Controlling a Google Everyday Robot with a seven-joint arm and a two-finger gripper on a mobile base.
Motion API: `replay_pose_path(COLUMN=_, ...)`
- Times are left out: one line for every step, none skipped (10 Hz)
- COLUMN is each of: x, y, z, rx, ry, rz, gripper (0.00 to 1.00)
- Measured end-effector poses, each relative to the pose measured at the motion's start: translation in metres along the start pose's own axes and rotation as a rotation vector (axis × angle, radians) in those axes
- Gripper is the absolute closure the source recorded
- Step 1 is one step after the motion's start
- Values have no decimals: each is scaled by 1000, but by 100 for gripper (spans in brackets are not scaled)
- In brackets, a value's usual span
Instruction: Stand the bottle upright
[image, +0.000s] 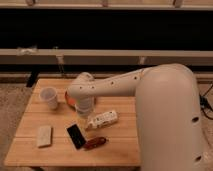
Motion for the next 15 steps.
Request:
replay_pose_path(x=-2, y=5, z=12, rx=9, ry=15, rz=-15, gripper=35)
replay_pose_path(x=-3, y=5, z=21, rx=18, ry=22, rz=-17, gripper=35)
replay_pose_path(x=1, y=-2, z=28, rx=31, ry=33, rz=-13, gripper=35)
replay_pose_path(x=2, y=-8, z=31, rx=46, ry=40, rz=-6, gripper=35)
replay_pose_path(x=2, y=-12, z=32, rx=57, ry=48, rz=-4, gripper=35)
replay_pose_path(x=2, y=-15, z=32, rx=69, ry=54, rz=-5, gripper=35)
replay_pose_path(x=2, y=-19, z=32, rx=82, ry=61, rz=-1, gripper=35)
replay_pose_path(x=4, y=-23, z=32, rx=90, ry=66, rz=1, gripper=35)
replay_pose_path(x=4, y=-27, z=29, rx=98, ry=68, rz=2, gripper=35)
replay_pose_path(x=4, y=-29, z=22, rx=96, ry=59, rz=-8, gripper=35)
replay_pose_path(x=4, y=-29, z=13, rx=87, ry=46, rz=-19, gripper=35)
replay_pose_path(x=5, y=-27, z=6, rx=71, ry=32, rz=-33, gripper=35)
replay_pose_path(x=6, y=-24, z=4, rx=59, ry=25, rz=-47, gripper=35)
replay_pose_path(x=5, y=-19, z=2, rx=39, ry=16, rz=-67, gripper=35)
replay_pose_path(x=5, y=-13, z=2, rx=25, ry=8, rz=-83, gripper=35)
